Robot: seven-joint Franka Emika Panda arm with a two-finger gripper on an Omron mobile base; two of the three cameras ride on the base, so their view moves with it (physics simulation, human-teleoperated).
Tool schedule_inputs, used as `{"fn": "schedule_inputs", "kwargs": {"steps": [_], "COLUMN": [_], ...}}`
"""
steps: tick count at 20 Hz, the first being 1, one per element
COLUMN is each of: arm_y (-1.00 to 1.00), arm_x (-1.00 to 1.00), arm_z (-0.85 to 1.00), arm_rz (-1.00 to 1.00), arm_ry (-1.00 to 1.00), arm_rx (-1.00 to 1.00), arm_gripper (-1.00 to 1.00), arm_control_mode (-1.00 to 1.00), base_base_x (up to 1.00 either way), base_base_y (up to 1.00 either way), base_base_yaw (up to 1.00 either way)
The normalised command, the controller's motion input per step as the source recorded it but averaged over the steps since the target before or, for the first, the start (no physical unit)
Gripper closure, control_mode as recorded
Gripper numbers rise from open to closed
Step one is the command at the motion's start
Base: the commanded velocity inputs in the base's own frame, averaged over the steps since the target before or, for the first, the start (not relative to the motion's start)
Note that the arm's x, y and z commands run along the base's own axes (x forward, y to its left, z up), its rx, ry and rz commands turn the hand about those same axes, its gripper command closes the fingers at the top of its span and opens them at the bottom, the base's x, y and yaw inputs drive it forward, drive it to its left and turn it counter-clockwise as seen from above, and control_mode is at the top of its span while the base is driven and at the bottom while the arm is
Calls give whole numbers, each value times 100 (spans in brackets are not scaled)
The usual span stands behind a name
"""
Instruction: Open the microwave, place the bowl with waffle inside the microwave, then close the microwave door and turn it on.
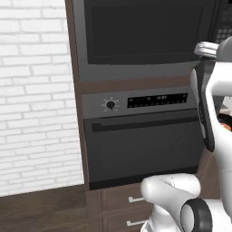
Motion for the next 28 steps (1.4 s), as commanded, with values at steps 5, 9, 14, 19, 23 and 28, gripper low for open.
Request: {"fn": "schedule_inputs", "kwargs": {"steps": [5, 9, 14, 19, 23, 28], "arm_y": [-14, -9, 0, -7, -19, -1], "arm_x": [18, 20, 9, 15, 21, 29], "arm_z": [20, 31, 33, 12, -3, -15], "arm_rz": [1, 5, 6, 16, 8, 4], "arm_ry": [0, 0, 0, 1, 0, -2], "arm_rx": [8, 12, 10, 8, 0, 0], "arm_gripper": [-100, -100, -100, -100, -100, -100], "arm_control_mode": [-100, -100, -100, -100, -100, -100], "base_base_x": [0, 0, 0, 0, 0, 0], "base_base_y": [0, 0, 0, 0, 0, 0], "base_base_yaw": [0, 0, 0, 0, 0, 0]}}
